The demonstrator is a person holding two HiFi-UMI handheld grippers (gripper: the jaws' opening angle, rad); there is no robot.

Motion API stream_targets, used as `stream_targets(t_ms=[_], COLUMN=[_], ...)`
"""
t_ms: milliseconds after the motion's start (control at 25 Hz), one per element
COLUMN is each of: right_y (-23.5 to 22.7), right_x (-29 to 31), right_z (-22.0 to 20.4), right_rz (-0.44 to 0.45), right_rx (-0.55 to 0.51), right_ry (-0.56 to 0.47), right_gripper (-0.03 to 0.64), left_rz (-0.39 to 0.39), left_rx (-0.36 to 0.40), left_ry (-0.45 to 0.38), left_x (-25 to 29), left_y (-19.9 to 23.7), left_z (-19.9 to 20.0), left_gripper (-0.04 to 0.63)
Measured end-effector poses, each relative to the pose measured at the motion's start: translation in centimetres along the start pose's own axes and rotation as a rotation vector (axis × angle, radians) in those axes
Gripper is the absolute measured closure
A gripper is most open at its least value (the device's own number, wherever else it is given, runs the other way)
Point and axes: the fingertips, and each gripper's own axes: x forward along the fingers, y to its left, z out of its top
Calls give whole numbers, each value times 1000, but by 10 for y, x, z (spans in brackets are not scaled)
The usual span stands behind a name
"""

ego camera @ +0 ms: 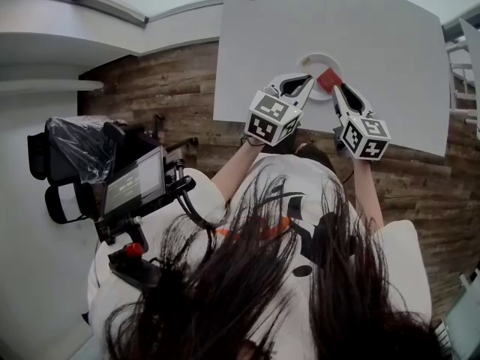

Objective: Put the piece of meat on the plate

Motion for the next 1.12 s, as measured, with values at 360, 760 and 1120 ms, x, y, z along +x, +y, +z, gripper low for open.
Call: stream_targets(t_ms=[360,760,1120], right_y=[33,56,62], right_x=[26,49,55], right_z=[27,10,5], right_rz=[87,152,168], right_rx=[75,139,156], right_ry=[-41,-9,0], right_gripper=[552,552,552], left_rz=[65,96,104], left_rx=[-45,-58,-58], left_ry=[-44,23,52], left_x=[-16,-29,-30], left_y=[17,27,29], left_z=[13,-16,-26], left_gripper=[588,588,588])
